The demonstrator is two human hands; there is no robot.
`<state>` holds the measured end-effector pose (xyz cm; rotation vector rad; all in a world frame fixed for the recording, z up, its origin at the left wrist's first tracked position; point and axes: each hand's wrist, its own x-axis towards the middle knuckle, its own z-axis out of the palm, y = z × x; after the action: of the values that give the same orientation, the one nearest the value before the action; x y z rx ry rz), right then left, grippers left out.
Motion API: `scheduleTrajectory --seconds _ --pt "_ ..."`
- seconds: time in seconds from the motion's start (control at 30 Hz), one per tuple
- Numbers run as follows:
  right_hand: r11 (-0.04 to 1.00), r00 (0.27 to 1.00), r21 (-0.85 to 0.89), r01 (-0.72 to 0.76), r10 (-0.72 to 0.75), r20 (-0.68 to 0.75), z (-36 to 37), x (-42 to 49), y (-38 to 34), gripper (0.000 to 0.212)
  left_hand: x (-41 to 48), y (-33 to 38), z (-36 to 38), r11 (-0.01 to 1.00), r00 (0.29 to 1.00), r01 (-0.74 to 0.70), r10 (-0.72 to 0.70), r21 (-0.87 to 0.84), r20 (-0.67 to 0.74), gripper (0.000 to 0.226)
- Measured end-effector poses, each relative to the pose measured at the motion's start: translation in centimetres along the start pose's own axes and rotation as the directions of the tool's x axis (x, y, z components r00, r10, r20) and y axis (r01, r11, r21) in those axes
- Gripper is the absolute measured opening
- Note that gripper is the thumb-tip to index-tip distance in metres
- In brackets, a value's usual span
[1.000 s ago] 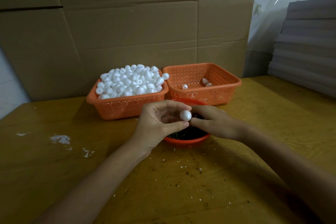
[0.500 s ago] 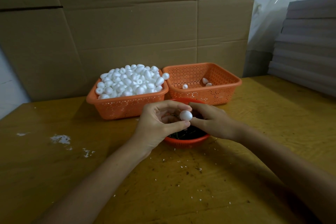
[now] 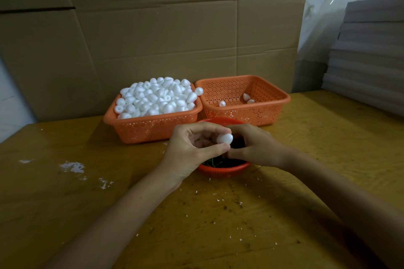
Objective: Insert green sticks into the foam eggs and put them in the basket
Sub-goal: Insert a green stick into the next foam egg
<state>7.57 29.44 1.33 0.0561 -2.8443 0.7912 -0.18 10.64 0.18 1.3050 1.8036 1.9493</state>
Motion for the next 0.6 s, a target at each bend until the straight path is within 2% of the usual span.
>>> scheduleTrajectory --seconds 0.6 --pt "1.0 1.0 -0.001 -0.002 0.002 -0.016 0.21 0.12 0.3 0.033 0.0 0.33 0.09 0.999 0.999 0.042 -0.042 -0.005 -0.003 0.025"
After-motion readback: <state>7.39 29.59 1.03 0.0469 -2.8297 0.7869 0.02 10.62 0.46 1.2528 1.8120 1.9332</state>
